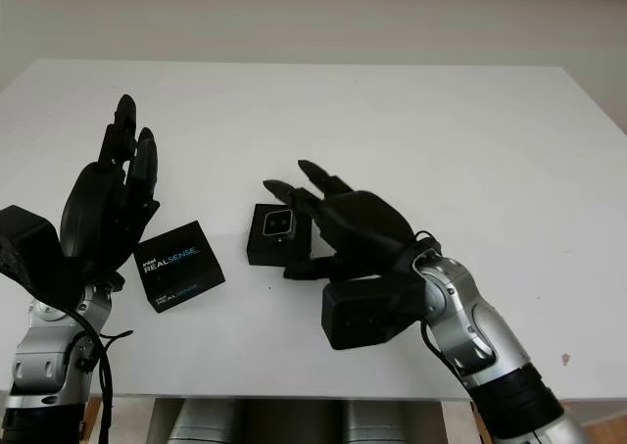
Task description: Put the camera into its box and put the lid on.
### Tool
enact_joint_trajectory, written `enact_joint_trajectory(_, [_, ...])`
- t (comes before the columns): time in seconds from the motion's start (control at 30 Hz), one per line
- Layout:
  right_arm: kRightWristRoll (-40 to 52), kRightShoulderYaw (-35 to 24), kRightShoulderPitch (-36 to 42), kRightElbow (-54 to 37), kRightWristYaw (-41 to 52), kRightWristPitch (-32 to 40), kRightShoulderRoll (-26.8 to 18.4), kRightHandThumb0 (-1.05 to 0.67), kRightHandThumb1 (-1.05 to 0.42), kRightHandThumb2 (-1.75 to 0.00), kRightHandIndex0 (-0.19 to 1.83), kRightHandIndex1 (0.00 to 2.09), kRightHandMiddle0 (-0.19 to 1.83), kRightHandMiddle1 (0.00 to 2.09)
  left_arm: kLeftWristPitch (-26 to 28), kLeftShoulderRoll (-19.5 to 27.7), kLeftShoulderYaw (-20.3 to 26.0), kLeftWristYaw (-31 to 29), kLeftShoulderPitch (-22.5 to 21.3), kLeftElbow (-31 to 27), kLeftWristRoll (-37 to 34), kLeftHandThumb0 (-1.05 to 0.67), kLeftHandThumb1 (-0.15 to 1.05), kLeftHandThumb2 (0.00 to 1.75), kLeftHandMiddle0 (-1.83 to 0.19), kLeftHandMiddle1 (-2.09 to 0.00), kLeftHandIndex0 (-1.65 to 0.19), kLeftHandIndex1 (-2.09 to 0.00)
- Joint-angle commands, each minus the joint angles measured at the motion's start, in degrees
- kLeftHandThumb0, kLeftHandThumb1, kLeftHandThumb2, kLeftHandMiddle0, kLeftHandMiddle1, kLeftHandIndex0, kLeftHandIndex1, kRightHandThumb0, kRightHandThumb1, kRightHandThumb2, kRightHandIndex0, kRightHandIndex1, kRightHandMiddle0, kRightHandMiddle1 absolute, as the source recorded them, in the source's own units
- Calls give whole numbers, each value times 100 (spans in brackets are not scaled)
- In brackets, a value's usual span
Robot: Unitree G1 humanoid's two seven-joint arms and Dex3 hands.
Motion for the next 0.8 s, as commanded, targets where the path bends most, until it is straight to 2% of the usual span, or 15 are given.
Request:
enact_joint_trajectory(0.0, [-151,68,-26,69,-38,-119,-88,-88,-105,-53,-16,3,-9,2,25,28,21,17,40,-114,-3,-74,105,50,19,-2,19,0])
enact_joint_trajectory(0.27, [-559,226,-156,581,-166,-235,-55,-92,-105,-61,-19,1,-13,3,80,38,24,23,59,-166,-13,-74,105,51,19,0,19,0])
enact_joint_trajectory(0.77, [-763,344,-209,1145,-573,-176,37,-89,-105,-54,-19,0,-16,4,66,79,55,-65,115,-203,-25,-73,105,51,19,0,19,0])
